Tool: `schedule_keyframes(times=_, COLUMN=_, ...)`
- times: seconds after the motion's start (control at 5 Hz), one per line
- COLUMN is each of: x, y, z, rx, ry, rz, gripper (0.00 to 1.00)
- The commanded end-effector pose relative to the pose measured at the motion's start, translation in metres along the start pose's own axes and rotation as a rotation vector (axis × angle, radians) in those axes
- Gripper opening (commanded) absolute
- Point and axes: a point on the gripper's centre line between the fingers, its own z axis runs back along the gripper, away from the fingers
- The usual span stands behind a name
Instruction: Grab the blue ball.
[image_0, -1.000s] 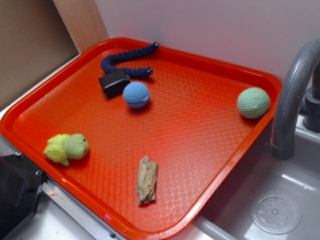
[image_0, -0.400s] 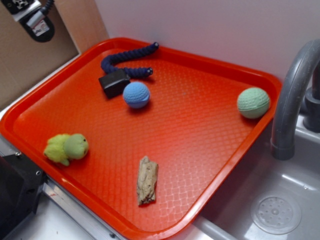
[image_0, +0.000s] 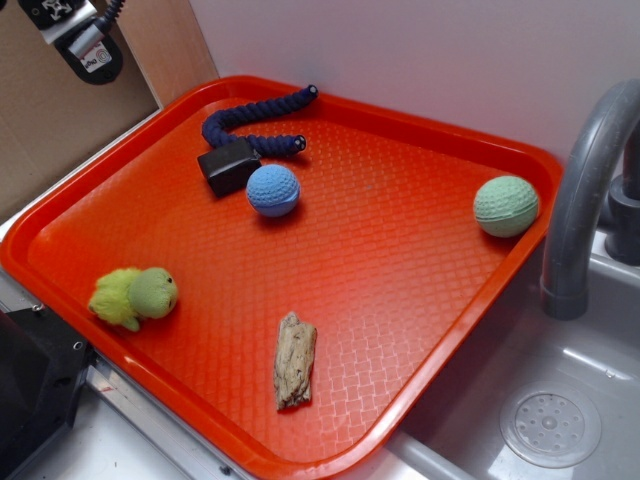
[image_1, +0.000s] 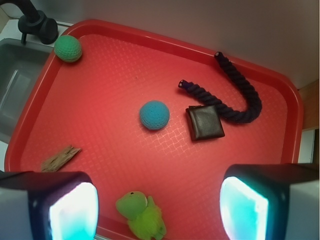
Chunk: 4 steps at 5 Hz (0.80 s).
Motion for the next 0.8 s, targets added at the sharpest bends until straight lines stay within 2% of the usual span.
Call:
schedule_keyframes(times=0.0, x=0.004, y=0.001, z=-0.038, rx=0.096, ry=-0.091, rz=-0.096, gripper=1.0)
schedule_keyframes(times=0.2, x=0.022, y=0.006, z=-0.069, rx=0.139, ry=-0.131, rz=-0.121, gripper=1.0)
schedule_keyframes(times=0.4, x=0.038, y=-0.001, z=-0.114, rx=0.116, ry=-0.144, rz=-0.18, gripper=1.0)
schedule_keyframes(times=0.6, x=0.052, y=0.0, z=-0.135, rx=0.095, ry=-0.103, rz=-0.184, gripper=1.0)
